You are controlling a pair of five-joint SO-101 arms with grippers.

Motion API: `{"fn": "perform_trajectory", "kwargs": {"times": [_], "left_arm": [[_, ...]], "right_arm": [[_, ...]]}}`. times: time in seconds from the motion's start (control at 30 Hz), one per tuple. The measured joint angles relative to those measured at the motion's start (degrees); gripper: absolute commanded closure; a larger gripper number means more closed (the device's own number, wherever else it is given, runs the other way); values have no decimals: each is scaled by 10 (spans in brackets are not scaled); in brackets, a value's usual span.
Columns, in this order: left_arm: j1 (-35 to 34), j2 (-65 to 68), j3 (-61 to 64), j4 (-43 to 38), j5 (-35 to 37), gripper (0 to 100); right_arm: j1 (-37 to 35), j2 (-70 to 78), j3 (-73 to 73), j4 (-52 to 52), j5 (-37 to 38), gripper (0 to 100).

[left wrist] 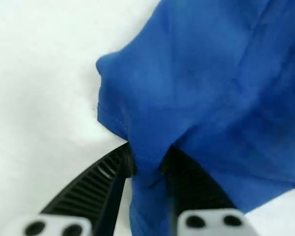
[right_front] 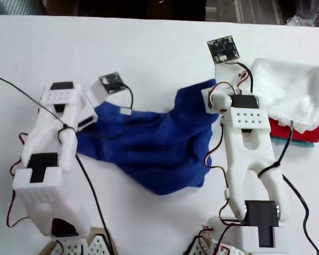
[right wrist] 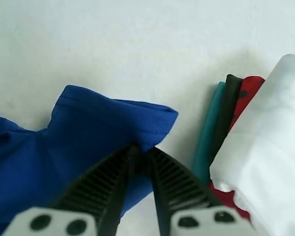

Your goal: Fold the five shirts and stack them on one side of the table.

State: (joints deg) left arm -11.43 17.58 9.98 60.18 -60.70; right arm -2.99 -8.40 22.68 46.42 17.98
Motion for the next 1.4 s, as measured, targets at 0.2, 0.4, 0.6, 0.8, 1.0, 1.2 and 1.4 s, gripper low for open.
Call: {"fn": "perform_trajectory", "kwargs": {"times": [0.2,0.4,0.6,0.8,1.0,1.2,1.4], "left_arm": [[0,-15,-26,16,0,950],[0,-38,-60,72,0,855],[0,-38,-61,80,1,825],[0,-38,-61,62,12,827],[0,-23,-62,62,12,828],[2,2,-81,62,12,892],[7,2,-135,84,12,978]], "right_arm": [[0,0,0,0,0,978],[0,0,0,-6,0,978],[0,0,0,-7,0,978],[0,0,0,-7,0,978],[0,0,0,-7,0,978],[0,0,0,-7,0,978],[0,0,0,-7,0,978]]}}
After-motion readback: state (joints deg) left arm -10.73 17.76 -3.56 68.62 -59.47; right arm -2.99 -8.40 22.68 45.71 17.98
